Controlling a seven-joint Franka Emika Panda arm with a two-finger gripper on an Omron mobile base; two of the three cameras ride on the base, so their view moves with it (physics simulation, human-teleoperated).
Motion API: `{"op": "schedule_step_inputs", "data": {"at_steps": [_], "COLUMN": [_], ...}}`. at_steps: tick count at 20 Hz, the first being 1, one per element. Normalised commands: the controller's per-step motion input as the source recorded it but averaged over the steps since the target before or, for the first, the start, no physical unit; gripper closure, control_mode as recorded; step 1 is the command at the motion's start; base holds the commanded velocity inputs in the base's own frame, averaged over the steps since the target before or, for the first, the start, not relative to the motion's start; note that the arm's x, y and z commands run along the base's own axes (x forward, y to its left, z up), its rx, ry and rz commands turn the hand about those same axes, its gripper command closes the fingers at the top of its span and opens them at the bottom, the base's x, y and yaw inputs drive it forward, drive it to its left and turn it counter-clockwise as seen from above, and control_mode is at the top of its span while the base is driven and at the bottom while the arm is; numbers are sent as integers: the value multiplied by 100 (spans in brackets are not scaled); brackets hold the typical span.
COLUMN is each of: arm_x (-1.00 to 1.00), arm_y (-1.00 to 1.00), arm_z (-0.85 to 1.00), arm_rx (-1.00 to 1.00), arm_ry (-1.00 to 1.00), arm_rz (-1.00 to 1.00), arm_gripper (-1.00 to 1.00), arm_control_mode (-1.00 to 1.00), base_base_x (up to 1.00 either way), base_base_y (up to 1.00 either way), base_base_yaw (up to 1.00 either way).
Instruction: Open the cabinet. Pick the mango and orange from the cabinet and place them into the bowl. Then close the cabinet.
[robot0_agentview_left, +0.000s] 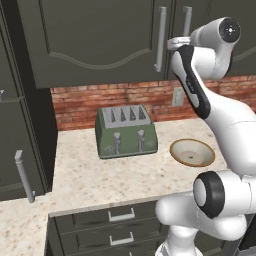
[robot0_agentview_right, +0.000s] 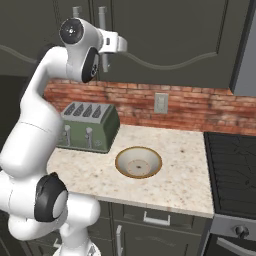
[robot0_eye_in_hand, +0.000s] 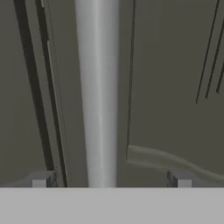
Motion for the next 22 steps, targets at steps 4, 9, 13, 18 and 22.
{"op": "schedule_step_inputs", "data": {"at_steps": [4, 9, 13, 18, 22], "arm_x": [31, 24, 24, 23, 20], "arm_y": [0, 0, 0, 0, 0], "arm_z": [0, 0, 0, 0, -2], "arm_rx": [0, 0, 0, 0, 0], "arm_ry": [0, 0, 0, 0, 0], "arm_rz": [-1, 0, 0, 0, 0], "arm_gripper": [-100, -100, -100, -100, -100], "arm_control_mode": [-100, -100, -100, -100, -100], "base_base_x": [0, 0, 0, 0, 0], "base_base_y": [0, 0, 0, 0, 0], "base_base_yaw": [0, 0, 0, 0, 0]}}
